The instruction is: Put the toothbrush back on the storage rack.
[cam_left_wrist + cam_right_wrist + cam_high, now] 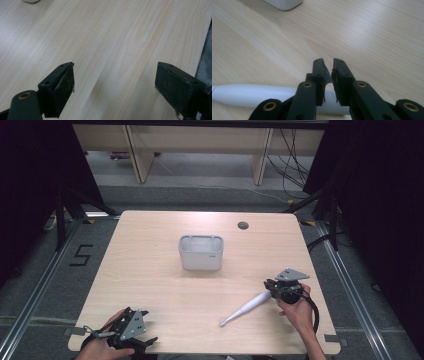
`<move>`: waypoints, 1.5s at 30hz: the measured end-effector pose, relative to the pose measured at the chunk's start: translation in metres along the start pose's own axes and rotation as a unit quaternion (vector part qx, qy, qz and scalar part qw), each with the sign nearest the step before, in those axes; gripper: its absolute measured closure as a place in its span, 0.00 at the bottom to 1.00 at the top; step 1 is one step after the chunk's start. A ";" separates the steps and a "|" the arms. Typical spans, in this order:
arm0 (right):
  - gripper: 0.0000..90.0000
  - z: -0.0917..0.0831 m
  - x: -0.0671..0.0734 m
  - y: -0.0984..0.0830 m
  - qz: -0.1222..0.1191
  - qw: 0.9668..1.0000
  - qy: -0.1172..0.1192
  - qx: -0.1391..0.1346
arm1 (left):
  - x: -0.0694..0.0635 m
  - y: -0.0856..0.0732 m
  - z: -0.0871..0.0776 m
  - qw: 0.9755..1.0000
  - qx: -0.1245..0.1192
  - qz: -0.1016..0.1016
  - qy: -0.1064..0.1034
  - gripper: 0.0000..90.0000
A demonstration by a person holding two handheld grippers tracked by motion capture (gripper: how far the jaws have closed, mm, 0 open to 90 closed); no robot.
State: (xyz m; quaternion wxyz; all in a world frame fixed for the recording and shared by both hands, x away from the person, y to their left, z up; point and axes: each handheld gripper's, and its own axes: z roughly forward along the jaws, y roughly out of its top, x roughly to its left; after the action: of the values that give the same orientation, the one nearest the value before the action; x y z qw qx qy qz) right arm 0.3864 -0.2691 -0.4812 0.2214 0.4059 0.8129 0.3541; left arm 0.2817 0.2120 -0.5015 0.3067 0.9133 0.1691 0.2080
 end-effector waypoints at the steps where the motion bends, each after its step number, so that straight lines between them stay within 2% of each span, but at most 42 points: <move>1: 0.92 0.002 -0.002 0.000 -0.011 1.000 -0.001 0.002 | 0.000 0.000 0.000 1.000 0.001 0.000 0.002 0.17; 2: 0.93 0.004 -0.003 0.000 -0.016 1.000 0.001 0.006 | -0.001 0.000 0.001 1.000 -0.007 -0.010 -0.005 0.17; 3: 0.94 0.005 -0.003 0.000 -0.013 1.000 -0.001 0.007 | 0.000 0.000 0.000 1.000 -0.003 -0.006 -0.010 0.17; 4: 0.95 0.006 -0.004 0.000 -0.019 1.000 -0.002 0.011 | 0.000 0.000 0.000 1.000 -0.002 -0.004 -0.007 0.17; 6: 0.97 0.008 -0.005 0.000 -0.014 1.000 0.005 0.011 | 0.000 0.000 0.000 1.000 -0.002 -0.002 -0.003 0.17; 8: 0.98 0.010 -0.007 0.000 -0.025 1.000 0.006 0.011 | 0.000 0.000 0.000 1.000 -0.001 -0.002 -0.003 0.17; 9: 0.98 0.010 -0.006 0.000 -0.018 1.000 0.008 0.015 | 0.000 0.000 0.000 1.000 -0.001 -0.001 0.003 0.17; 11: 0.99 0.012 -0.007 0.000 -0.021 1.000 0.009 0.015 | 0.000 0.000 0.000 1.000 -0.004 -0.004 -0.006 0.17; 12: 0.99 0.011 -0.006 0.000 -0.012 1.000 0.006 0.020 | 0.000 0.000 0.000 1.000 0.000 -0.001 0.000 0.17; 13: 0.99 0.011 -0.005 0.000 -0.005 1.000 0.010 0.029 | 0.000 0.000 0.000 1.000 -0.003 -0.004 -0.006 0.17; 16: 1.00 0.012 -0.005 0.000 -0.005 0.999 0.011 0.031 | 0.000 0.000 0.000 1.000 -0.001 -0.002 -0.002 0.17; 18: 1.00 0.014 -0.007 0.000 -0.016 0.999 0.014 0.032 | 0.000 0.000 0.000 1.000 -0.001 -0.003 -0.007 0.17; 19: 1.00 0.014 -0.004 -0.001 0.000 0.999 0.014 0.039 | 0.000 0.000 0.000 1.000 -0.002 -0.003 -0.010 0.17; 20: 1.00 0.014 -0.005 -0.001 -0.010 0.999 0.014 0.038 | 0.000 0.000 0.000 1.000 0.000 -0.002 -0.002 0.17; 23: 1.00 0.015 -0.006 -0.001 -0.010 0.999 0.014 0.038 | 0.000 0.000 0.000 1.000 -0.001 -0.002 -0.004 0.17; 25: 1.00 0.014 -0.005 -0.001 -0.002 0.999 0.015 0.042 | 0.000 0.000 0.000 1.000 -0.001 -0.002 -0.001 0.17; 29: 1.00 0.014 -0.005 -0.001 -0.006 0.999 0.014 0.046 | 0.000 0.000 0.001 1.000 0.000 -0.002 -0.010 0.17; 30: 1.00 0.014 -0.006 -0.002 -0.009 0.999 0.013 0.045 | 0.000 0.000 0.001 1.000 -0.001 -0.002 -0.010 0.17; 31: 1.00 0.014 -0.005 -0.001 -0.002 0.999 0.016 0.048 | 0.000 0.000 0.000 1.000 0.000 -0.002 -0.003 0.17; 33: 1.00 0.014 -0.006 -0.002 -0.012 0.999 0.013 0.044 | 0.000 0.000 0.000 1.000 -0.001 -0.002 -0.008 0.17; 34: 1.00 0.015 -0.006 -0.002 -0.010 0.999 0.015 0.045 | 0.000 0.000 0.001 1.000 -0.002 -0.004 -0.010 0.17; 36: 1.00 0.014 -0.007 -0.002 -0.015 0.999 0.015 0.047 | 0.000 0.000 0.000 1.000 -0.001 -0.003 -0.002 0.17; 38: 1.00 0.014 -0.006 -0.002 -0.021 0.999 0.018 0.046 | 0.000 0.000 0.000 1.000 -0.001 -0.002 -0.008 0.17; 39: 1.00 0.014 -0.005 -0.002 -0.013 0.999 0.018 0.049 | 0.000 0.000 0.001 1.000 -0.002 -0.004 -0.011 0.17; 45: 1.00 0.013 -0.005 -0.002 -0.020 0.998 0.020 0.051 | 0.000 0.000 0.000 1.000 0.000 -0.002 -0.002 0.17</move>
State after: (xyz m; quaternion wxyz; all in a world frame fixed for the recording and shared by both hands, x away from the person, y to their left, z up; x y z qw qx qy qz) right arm 0.3964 -0.2691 -0.4911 0.1916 0.3932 0.8421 0.3156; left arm 0.2816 0.2120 -0.5017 0.3075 0.9133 0.1701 0.2058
